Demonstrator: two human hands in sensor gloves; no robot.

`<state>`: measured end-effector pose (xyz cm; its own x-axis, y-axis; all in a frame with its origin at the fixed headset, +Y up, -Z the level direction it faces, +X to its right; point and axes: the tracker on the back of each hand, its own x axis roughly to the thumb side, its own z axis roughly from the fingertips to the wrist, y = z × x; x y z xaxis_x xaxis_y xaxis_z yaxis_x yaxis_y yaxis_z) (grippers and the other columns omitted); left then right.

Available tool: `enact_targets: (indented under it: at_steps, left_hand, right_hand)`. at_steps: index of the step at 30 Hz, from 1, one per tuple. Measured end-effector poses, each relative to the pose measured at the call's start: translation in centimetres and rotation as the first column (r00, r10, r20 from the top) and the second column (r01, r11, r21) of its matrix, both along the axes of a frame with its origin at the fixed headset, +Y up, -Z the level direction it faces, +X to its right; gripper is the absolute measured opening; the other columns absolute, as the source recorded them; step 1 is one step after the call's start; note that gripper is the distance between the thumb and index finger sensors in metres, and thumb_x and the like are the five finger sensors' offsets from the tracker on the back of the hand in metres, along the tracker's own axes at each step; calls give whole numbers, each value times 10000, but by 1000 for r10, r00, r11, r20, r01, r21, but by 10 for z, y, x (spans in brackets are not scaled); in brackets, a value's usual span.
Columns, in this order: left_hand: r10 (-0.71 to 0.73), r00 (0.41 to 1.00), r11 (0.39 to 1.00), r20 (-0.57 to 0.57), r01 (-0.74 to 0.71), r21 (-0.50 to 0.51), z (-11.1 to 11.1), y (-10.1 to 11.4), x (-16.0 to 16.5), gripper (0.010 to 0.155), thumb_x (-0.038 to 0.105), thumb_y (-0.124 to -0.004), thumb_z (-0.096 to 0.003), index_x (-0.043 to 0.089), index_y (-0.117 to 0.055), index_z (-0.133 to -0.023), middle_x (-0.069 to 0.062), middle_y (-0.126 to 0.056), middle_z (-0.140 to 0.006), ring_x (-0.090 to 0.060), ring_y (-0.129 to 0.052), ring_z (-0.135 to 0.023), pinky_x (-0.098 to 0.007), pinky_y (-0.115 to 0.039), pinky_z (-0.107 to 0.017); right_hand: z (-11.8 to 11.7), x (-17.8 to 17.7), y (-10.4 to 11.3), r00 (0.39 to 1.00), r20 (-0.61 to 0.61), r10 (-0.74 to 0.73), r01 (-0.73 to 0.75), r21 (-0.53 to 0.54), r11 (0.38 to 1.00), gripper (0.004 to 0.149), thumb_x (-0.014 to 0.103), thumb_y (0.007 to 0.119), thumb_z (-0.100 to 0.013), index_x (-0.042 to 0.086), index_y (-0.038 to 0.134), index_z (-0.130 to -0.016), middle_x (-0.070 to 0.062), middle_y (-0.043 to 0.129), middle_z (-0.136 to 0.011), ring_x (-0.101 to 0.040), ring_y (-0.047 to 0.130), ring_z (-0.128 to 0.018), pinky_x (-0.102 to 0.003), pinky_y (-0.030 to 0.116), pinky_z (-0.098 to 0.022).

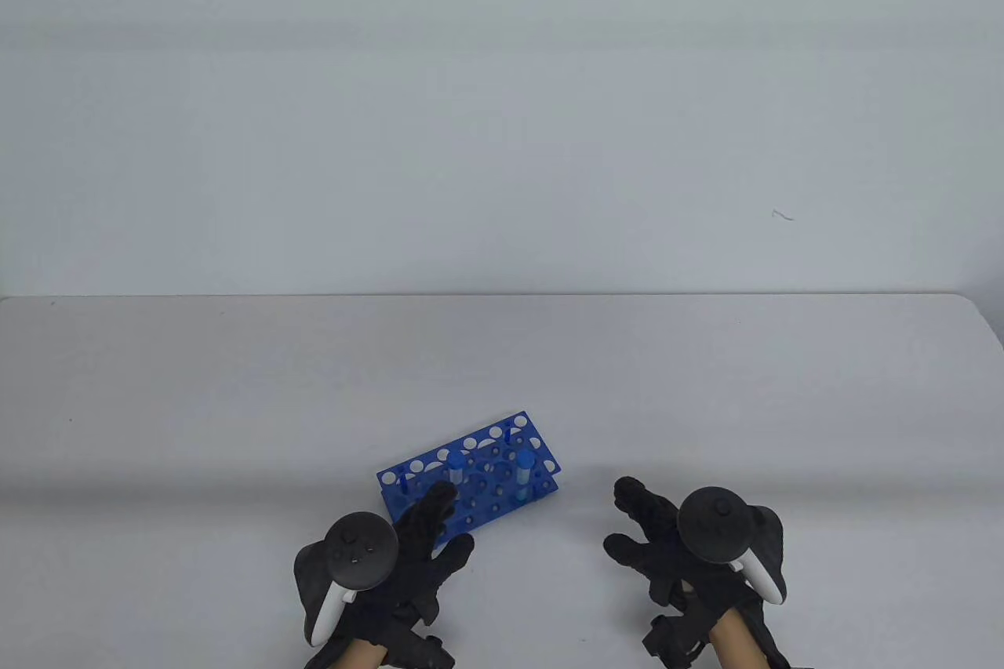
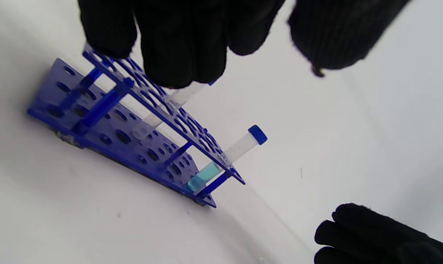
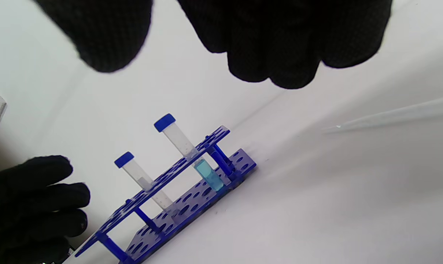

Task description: Press a plastic transfer pipette bulb to move liquid between test tubes

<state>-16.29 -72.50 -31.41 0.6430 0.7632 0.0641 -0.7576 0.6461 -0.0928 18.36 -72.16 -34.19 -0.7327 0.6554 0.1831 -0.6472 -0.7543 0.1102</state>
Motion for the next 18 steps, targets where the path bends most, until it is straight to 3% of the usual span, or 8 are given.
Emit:
enact_targets:
  at_steps: [18]
  left_hand:
    - [-12, 1000, 1000, -2, 12, 11, 0, 1, -1, 780, 593, -700, -424, 337, -451, -1118, 2, -638, -1164, -227, -717, -1016, -513, -597, -794]
  right_hand:
    - [0, -1, -1, 1000, -6, 9, -9, -6, 1000, 779, 451, 805, -346, 102, 584, -1006, -166, 747, -1039, -415, 791, -894, -565, 701, -600]
